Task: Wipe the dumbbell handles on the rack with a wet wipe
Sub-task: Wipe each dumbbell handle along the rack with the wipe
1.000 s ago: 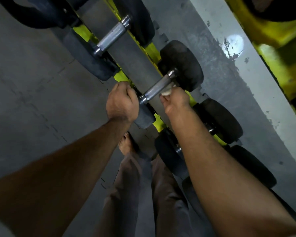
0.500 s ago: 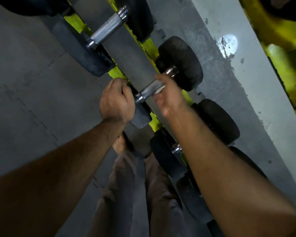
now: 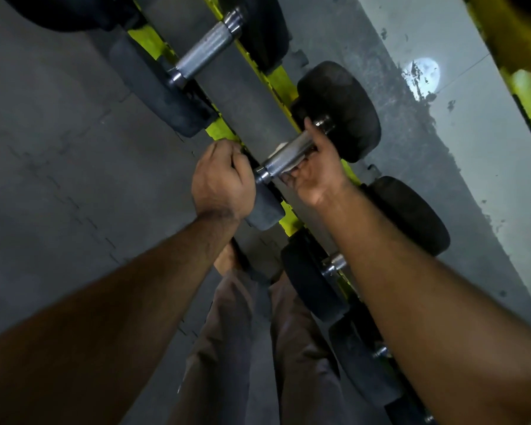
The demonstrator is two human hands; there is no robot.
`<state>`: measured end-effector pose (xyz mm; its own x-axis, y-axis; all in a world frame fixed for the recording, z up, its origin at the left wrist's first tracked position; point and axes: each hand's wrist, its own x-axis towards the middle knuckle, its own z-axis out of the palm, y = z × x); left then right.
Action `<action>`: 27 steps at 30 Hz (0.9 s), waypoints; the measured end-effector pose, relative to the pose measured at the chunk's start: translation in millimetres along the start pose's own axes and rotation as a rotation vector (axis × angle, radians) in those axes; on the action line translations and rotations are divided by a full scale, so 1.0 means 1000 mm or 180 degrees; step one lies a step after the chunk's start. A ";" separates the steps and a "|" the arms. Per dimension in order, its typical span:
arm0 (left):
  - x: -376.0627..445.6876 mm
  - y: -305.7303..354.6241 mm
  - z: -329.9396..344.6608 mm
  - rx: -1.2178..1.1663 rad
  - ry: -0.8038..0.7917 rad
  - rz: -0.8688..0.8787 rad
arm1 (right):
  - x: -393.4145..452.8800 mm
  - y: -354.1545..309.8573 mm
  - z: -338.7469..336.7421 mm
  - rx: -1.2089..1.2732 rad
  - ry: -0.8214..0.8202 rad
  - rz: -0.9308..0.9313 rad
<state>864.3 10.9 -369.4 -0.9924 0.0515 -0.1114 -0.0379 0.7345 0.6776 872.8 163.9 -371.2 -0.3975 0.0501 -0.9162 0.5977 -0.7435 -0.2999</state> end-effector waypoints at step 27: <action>0.001 -0.004 -0.001 0.0031 -0.0059 -0.0075 | 0.022 0.017 0.023 0.0486 0.0611 -0.0526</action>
<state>863.7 7.9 -371.4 -0.9889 0.0466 -0.1409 -0.0601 0.7423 0.6674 858.5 136.7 -390.3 -0.3330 0.2935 -0.8961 0.4183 -0.8057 -0.4193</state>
